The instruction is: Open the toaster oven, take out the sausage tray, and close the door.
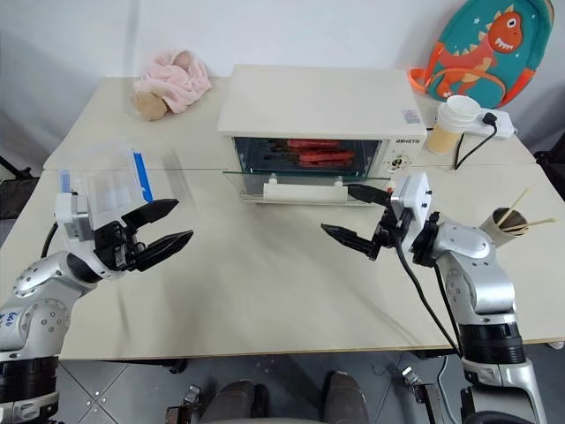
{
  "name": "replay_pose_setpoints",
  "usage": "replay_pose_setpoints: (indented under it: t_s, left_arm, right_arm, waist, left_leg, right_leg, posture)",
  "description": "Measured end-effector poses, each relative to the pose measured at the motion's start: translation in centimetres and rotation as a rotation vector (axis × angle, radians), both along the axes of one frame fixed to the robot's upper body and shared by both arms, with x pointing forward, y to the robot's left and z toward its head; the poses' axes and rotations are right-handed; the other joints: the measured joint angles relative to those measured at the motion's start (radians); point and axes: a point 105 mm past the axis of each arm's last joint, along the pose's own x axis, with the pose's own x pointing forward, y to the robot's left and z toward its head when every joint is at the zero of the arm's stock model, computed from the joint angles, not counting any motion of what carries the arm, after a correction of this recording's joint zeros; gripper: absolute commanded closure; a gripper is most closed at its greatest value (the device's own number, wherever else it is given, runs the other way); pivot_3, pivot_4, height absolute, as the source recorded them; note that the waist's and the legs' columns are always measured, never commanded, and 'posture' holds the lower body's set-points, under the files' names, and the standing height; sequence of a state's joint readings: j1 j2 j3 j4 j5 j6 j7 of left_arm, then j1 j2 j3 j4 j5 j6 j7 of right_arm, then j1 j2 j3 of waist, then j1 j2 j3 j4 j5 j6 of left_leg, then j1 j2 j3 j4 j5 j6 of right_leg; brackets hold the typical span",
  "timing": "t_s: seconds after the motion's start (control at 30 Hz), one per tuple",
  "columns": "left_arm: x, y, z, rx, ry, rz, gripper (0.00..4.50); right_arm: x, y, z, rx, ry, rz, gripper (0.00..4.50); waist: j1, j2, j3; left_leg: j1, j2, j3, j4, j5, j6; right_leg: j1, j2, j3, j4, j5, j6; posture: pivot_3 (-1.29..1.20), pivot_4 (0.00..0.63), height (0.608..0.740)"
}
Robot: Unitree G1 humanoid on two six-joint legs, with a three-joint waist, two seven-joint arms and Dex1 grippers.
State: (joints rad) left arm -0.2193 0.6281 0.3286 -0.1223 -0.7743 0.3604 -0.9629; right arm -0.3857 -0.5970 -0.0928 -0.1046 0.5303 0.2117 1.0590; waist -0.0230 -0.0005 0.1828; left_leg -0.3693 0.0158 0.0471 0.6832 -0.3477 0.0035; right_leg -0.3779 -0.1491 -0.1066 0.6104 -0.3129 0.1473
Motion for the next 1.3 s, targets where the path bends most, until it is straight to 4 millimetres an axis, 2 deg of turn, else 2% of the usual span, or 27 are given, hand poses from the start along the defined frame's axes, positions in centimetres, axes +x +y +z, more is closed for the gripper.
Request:
replay_pose_setpoints:
  t_s: [0.13,0.23,0.33,0.63,0.67,0.87,1.0,1.13,1.2,1.3]
  left_arm:
    - [0.5,0.1,0.6,-0.001,-0.01,-0.016,0.0]
    - [1.3,0.0,1.0,-0.004,-0.001,-0.05,0.62]
    - [2.8,-0.8,1.5,0.009,-0.011,-0.076,1.49]
    - [8.2,-6.0,3.1,-0.072,-0.087,-0.09,4.32]
    - [8.8,-6.5,3.2,-0.069,-0.091,-0.088,4.46]
    - [10.5,-7.6,1.6,-0.013,-0.077,-0.051,4.46]
    - [10.3,-8.3,0.3,0.033,-0.037,-0.106,4.46]
    - [9.9,-8.8,0.3,0.039,-0.038,-0.159,4.46]
    - [9.8,-9.2,0.5,0.038,-0.039,-0.184,4.46]
    - [9.5,-9.3,0.5,0.042,-0.029,-0.22,4.46]
  right_arm:
    - [-0.8,0.0,-0.9,-0.058,-0.018,0.007,0.02]
    - [-1.2,-0.1,-1.3,-0.073,-0.036,-0.002,0.0]
    - [-1.5,-0.2,-1.6,-0.083,-0.057,-0.015,0.0]
    - [-1.6,-0.3,-1.7,-0.101,-0.106,-0.041,0.0]
    - [-1.6,-0.3,-1.7,-0.104,-0.11,-0.043,0.0]
    - [-1.7,-0.3,-1.8,-0.108,-0.121,-0.05,0.0]
    - [-1.7,-0.4,-1.9,-0.109,-0.127,-0.062,0.0]
    - [-2.2,-0.8,-2.5,-0.112,-0.123,-0.094,0.0]
    - [-2.7,-1.5,-2.7,-0.117,-0.118,-0.124,0.0]
    - [-3.9,-4.1,-3.5,-0.158,-0.088,-0.217,0.0]
  waist:
    - [-0.002,0.0,0.0]
    - [0.001,0.0,0.0]
    - [0.008,0.0,0.0]
    - [0.021,-0.001,0.001]
    - [0.02,-0.001,0.001]
    - [0.02,-0.001,0.001]
    - [0.022,-0.001,0.001]
    - [0.024,-0.002,0.001]
    - [0.037,-0.002,0.001]
    - [0.057,-0.002,0.001]
  left_leg:
    - [0.0,0.0,0.001,0.0,0.0,0.0]
    - [0.0,0.0,0.001,0.0,0.0,0.0]
    - [0.0,-0.001,0.002,0.0,0.0,0.0]
    - [0.0,-0.001,0.003,0.001,0.0,0.0]
    - [0.0,-0.001,0.003,0.001,0.0,0.0]
    - [0.0,-0.001,0.004,0.0,0.0,0.0]
    - [-0.001,-0.001,0.003,0.001,0.0,0.0]
    - [-0.001,-0.001,0.003,0.0,0.0,0.0]
    - [-0.002,-0.001,0.002,0.001,0.0,0.0]
    - [-0.002,-0.002,0.002,0.001,-0.001,0.002]
  right_leg:
    - [0.0,0.0,0.0,0.0,0.0,0.0]
    - [0.0,0.0,-0.001,0.0,0.0,0.0]
    - [0.0,0.0,-0.001,0.0,0.0,0.0]
    - [0.0,0.0,-0.001,0.0,0.0,0.0]
    - [0.0,0.0,-0.001,0.0,0.0,0.0]
    - [-0.001,0.0,-0.001,0.0,0.0,0.001]
    - [-0.001,0.0,-0.001,0.0,0.0,0.001]
    - [-0.001,0.0,-0.002,0.0,0.0,0.001]
    - [-0.001,0.0,-0.002,0.0,0.0,0.001]
    - [0.0,0.0,-0.003,-0.001,0.001,0.001]
  posture:
    - [0.0,0.15,0.74]
    - [0.0,0.15,0.74]
    - [0.0,0.15,0.74]
    - [0.0,0.15,0.74]
    - [0.0,0.15,0.74]
    - [0.0,0.15,0.74]
    - [0.0,0.15,0.74]
    - [0.0,0.15,0.74]
    - [0.0,0.15,0.74]
    - [0.0,0.15,0.74]
